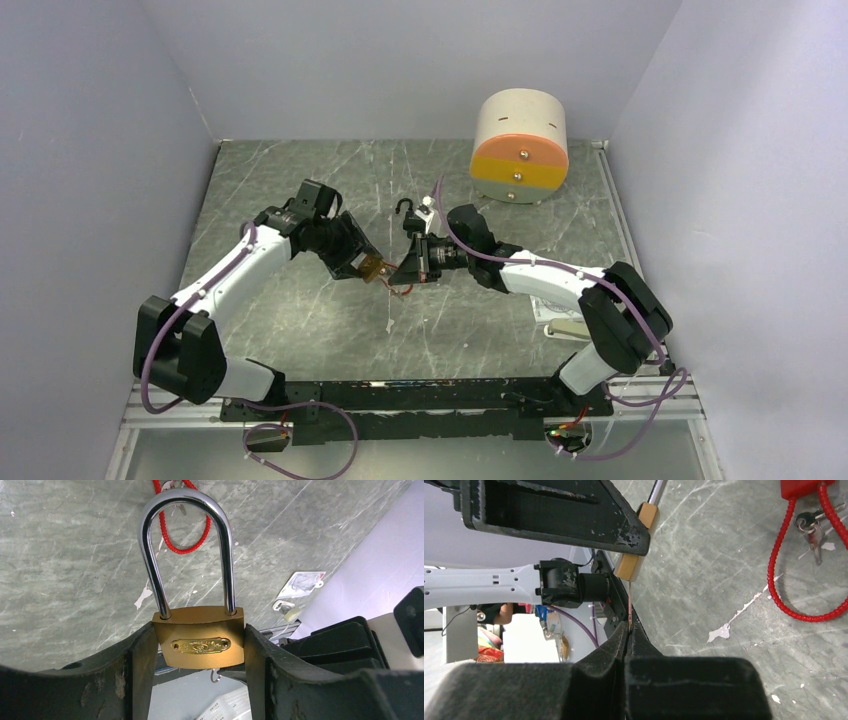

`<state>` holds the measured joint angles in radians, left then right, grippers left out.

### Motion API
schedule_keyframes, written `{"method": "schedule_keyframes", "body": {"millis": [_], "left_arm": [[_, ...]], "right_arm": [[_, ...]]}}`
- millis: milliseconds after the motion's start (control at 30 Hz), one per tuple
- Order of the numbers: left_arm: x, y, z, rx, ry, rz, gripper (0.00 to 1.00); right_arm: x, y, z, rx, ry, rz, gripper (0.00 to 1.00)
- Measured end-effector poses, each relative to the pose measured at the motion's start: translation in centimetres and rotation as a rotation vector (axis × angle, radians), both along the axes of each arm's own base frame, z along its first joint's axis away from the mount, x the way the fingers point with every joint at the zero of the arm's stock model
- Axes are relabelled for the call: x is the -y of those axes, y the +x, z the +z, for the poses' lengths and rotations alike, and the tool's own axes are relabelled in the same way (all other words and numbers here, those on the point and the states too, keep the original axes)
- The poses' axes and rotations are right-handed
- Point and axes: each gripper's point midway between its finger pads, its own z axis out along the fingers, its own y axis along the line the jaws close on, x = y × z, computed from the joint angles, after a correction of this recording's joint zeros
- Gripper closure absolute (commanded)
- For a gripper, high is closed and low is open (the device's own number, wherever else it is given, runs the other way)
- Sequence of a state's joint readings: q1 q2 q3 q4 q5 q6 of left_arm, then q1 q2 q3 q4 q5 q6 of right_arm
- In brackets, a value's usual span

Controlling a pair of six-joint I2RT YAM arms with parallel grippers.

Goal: Unlock with the key

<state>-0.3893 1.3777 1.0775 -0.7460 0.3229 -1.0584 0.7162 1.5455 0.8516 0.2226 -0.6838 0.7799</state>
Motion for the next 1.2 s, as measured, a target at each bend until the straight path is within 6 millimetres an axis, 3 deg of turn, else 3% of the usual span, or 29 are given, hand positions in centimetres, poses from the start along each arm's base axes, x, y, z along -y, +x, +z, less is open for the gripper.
{"method": "schedule_keyframes", "body": {"millis": [433, 767, 1200], "left_arm": [[-0.3, 0.1, 0.2, -0.004, -0.010, 0.023, 0.69], [-0.6, 0.1, 0.5, 0.000, -0.018, 0.049, 0.69], [-0.7, -0.2, 1.1, 0.017, -0.028, 0.054, 0.70]], "right_arm": [[-0.6, 0.4, 1.5, 0.026, 0.063, 0.000, 1.00], [-0.7, 0.4, 0.1, -0.006, 0.036, 0.002, 1.00], [-1.0, 0.4, 0.9, 0.021, 0.070, 0.017, 1.00]]}}
